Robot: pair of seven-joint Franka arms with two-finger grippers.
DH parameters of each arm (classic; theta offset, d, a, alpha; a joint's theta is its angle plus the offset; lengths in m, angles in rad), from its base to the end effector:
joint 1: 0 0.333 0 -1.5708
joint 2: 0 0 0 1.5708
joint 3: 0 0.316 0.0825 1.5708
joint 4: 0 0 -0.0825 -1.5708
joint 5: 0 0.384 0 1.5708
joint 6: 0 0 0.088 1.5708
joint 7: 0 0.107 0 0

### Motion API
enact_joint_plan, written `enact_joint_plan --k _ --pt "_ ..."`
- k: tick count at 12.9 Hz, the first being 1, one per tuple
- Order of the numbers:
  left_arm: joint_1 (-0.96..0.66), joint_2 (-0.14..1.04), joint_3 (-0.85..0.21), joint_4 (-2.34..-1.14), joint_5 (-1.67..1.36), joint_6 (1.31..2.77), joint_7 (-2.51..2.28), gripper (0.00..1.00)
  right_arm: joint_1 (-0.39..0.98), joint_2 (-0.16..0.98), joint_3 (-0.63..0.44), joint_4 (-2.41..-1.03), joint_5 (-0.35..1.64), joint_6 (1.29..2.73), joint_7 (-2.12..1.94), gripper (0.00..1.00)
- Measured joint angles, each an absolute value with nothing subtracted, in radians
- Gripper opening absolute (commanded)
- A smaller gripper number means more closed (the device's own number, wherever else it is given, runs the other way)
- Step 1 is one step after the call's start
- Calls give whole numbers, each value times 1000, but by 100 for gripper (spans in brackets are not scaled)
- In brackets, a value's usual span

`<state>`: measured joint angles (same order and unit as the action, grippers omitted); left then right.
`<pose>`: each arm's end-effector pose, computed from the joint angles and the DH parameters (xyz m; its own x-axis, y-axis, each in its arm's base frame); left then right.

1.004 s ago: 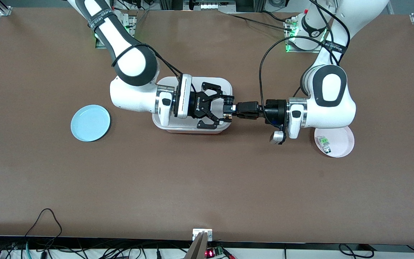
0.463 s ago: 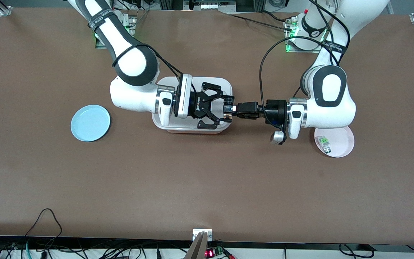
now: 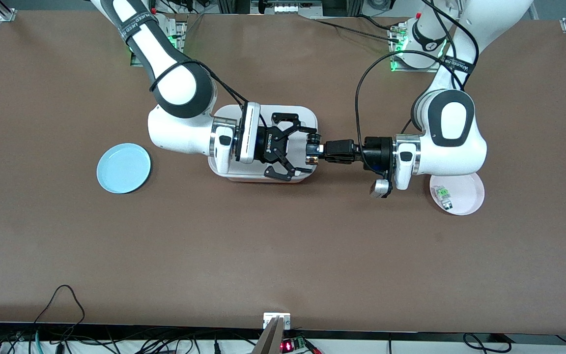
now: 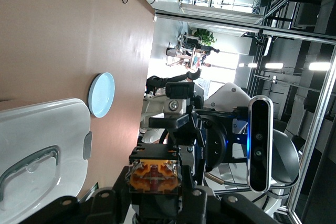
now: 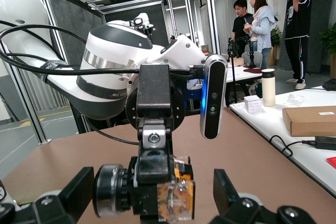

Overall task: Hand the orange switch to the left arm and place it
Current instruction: 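Open the right gripper and pull back while the left gripper withdraws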

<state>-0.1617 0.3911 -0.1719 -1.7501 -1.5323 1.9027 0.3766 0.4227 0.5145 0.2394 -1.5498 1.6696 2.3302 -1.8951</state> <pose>0.6067 -0.2737 0.3977 0.9850 -0.0342 -0.1692 0.1622 -0.1510 0.9751 0.5804 0.4357 0.4050 0.1881 0.1522 0.9703 0.9790 -0.1076 -0.1730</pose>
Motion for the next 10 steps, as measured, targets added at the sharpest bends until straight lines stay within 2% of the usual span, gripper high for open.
enact_joint_plan --k 4,7,10 --pt "-131 390 -167 -1707 -1263 1889 387 6 417 513 235 -1550 1670 2330 -1895 100" --pt "-123 390 -167 -1678 -1035 1819 391 6 381 507 229 -1560 1641 2331 -1889 100" --pt "-124 390 -168 -1652 -841 1773 408 6 312 480 226 -1568 1418 2310 -1709 100"
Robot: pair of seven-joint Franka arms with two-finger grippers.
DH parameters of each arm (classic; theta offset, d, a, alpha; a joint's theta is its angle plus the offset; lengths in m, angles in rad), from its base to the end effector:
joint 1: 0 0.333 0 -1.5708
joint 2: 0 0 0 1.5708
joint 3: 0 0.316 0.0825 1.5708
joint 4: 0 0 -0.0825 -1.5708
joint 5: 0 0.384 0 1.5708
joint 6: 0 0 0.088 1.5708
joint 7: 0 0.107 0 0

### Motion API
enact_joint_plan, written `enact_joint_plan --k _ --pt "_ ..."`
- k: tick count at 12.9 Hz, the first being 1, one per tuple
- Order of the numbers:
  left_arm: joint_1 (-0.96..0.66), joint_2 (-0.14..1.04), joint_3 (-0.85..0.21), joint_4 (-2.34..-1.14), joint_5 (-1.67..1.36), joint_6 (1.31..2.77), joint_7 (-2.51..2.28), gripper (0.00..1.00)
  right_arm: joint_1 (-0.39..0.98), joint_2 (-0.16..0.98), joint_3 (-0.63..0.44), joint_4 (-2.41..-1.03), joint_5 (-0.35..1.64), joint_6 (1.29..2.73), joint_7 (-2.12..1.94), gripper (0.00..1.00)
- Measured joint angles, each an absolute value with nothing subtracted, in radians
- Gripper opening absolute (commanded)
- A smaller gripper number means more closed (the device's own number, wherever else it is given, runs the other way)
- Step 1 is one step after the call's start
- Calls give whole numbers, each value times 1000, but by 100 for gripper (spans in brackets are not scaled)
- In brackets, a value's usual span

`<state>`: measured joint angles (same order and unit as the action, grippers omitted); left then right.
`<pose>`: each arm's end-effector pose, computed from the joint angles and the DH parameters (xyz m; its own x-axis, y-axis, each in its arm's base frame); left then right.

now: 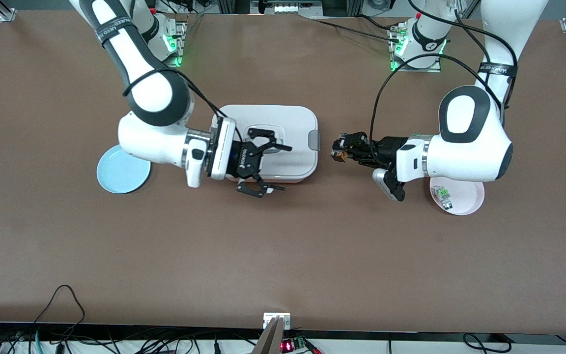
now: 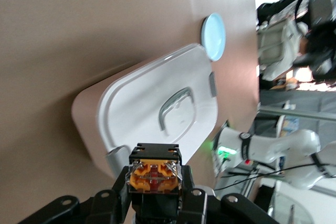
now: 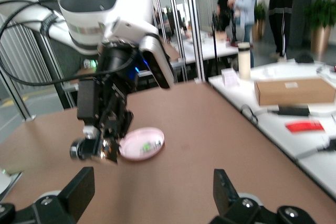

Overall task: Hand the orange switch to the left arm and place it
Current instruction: 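Open the right gripper and pull back while the left gripper withdraws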

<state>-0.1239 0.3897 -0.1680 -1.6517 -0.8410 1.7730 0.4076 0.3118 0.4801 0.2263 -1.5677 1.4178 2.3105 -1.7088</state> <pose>0.6035 -0.2365 0.4000 0.9175 -0.3971 -0.0219 -0.2331 -0.5814 0.7795 0.6199 0.3620 0.4157 0.2267 0.2968 0.9277 0.9685 -0.1697 -0.1823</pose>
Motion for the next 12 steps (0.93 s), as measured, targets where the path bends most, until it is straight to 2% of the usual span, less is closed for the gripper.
enact_joint_plan --k 7,12 --pt "-61 390 -163 -1647 -469 1633 745 7 214 383 225 -1577 1005 2221 -1083 100" --pt "-2 390 -160 -1648 -168 1622 977 7 187 365 225 -1623 731 2208 -599 100"
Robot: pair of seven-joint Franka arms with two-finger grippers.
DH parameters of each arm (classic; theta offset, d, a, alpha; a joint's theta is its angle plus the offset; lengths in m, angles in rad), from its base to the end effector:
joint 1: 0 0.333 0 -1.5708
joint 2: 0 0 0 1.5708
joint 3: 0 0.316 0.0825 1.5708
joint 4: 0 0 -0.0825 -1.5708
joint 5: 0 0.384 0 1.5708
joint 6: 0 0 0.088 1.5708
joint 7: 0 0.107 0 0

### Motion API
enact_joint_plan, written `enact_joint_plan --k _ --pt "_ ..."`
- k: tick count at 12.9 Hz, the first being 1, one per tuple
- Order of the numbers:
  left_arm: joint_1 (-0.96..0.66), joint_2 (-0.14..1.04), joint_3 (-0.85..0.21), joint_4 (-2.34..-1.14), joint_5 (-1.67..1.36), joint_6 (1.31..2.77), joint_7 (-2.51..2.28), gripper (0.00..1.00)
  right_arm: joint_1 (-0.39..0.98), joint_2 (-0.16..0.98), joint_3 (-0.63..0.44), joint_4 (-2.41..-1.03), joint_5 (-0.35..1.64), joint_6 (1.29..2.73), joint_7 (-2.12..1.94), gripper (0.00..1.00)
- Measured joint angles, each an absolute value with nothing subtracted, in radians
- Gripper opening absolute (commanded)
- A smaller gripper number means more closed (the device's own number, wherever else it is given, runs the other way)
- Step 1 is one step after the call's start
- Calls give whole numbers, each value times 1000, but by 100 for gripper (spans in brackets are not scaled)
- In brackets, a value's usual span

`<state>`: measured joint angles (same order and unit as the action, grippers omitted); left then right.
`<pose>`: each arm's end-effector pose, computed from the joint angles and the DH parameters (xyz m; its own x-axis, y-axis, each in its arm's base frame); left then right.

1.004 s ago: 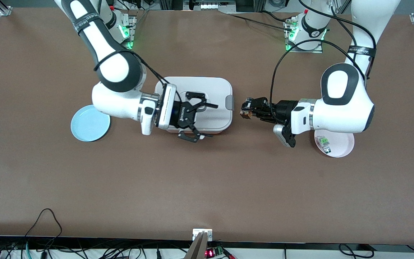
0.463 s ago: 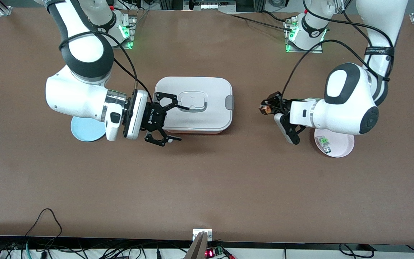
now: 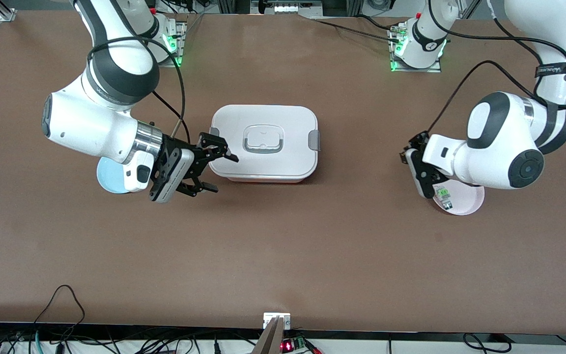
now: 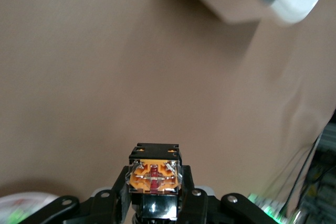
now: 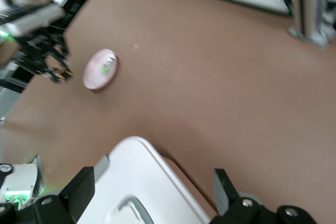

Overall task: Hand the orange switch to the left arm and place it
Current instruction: 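Open the right gripper and pull back while the left gripper withdraws, then lower the switch onto the pink plate with the left gripper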

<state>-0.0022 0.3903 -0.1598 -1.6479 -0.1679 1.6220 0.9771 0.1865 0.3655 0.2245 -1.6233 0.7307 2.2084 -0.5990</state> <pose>0.6051 -0.1069 0.3661 0.4457 -0.8938 -0.0509 -0.7892 -0.4191 0.4489 0.6278 0.2774 0.4479 0.8117 0.4032 0.4227 0.5817 -0.6237 -0.5221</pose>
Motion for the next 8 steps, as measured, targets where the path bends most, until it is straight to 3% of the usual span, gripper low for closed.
enact_joint_plan --k 4,8 --pt "21 392 -160 -1652 100 1646 1048 7 148 353 218 -1661 544 2158 -349 100" --pt "75 454 -157 -1717 198 1850 1182 7 138 276 165 -1659 379 1972 -210 100"
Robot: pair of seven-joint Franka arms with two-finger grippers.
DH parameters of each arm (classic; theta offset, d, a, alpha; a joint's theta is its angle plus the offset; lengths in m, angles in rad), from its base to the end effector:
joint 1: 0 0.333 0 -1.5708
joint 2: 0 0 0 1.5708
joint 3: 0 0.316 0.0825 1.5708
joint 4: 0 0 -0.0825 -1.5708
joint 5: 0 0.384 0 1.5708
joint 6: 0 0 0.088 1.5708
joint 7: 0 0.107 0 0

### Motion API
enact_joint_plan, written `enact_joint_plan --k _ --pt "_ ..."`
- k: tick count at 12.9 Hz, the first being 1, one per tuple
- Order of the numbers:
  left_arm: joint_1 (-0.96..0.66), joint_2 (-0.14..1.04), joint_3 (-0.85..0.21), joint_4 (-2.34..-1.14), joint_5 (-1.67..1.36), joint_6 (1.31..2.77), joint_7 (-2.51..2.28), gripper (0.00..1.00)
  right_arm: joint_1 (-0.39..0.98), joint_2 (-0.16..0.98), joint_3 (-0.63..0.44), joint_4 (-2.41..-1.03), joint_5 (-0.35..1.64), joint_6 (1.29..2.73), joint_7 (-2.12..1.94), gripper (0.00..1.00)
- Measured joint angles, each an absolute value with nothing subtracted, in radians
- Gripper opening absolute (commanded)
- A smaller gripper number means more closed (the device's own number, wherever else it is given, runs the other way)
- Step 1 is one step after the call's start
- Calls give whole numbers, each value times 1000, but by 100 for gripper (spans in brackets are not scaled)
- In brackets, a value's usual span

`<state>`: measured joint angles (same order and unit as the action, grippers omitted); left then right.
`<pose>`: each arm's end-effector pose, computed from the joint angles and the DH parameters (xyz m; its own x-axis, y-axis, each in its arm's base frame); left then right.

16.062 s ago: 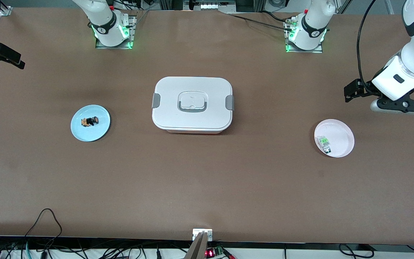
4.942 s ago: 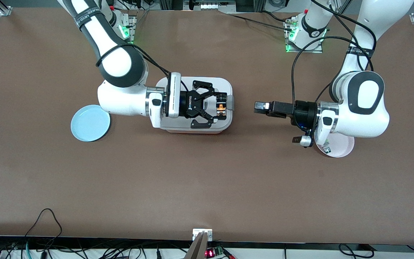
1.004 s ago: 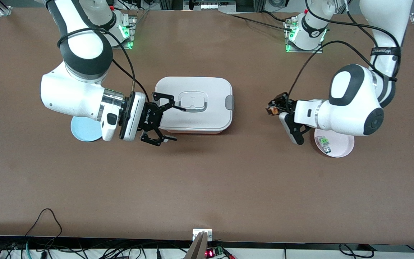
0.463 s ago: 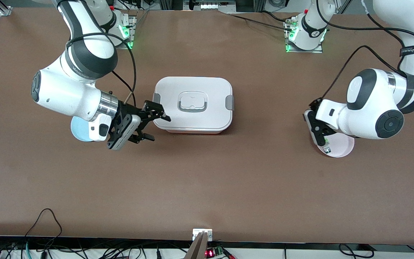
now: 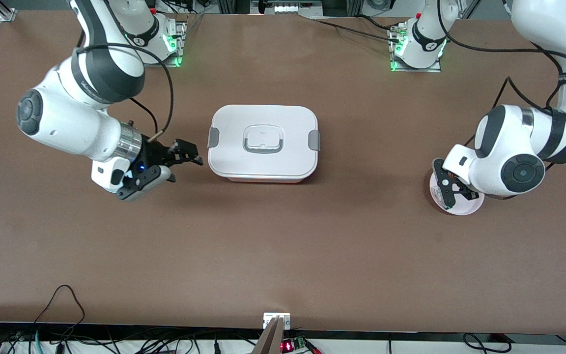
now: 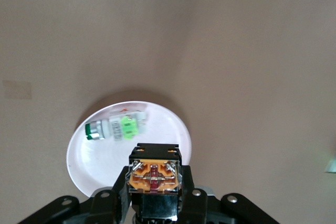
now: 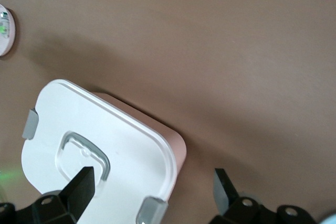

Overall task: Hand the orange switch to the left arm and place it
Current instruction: 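Lower the switch onto the pink plate with the left gripper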

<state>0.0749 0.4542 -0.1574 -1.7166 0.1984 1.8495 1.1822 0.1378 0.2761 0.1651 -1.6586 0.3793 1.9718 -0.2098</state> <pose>0.6265 -0.0282 0.3060 0.1931 -0.9593 -0.2062 -0.9368 -0.2427 0.2518 0.6132 0.2065 0.4588 0.9373 0.3370 0.0888 0.3447 -0.8594 -0.3776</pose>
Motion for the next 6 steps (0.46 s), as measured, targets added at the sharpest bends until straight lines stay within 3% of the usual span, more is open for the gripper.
enact_joint_plan --k 6 --pt "203 507 -155 -1862 269 2144 1294 7 132 186 45 -1577 277 1625 -178 100"
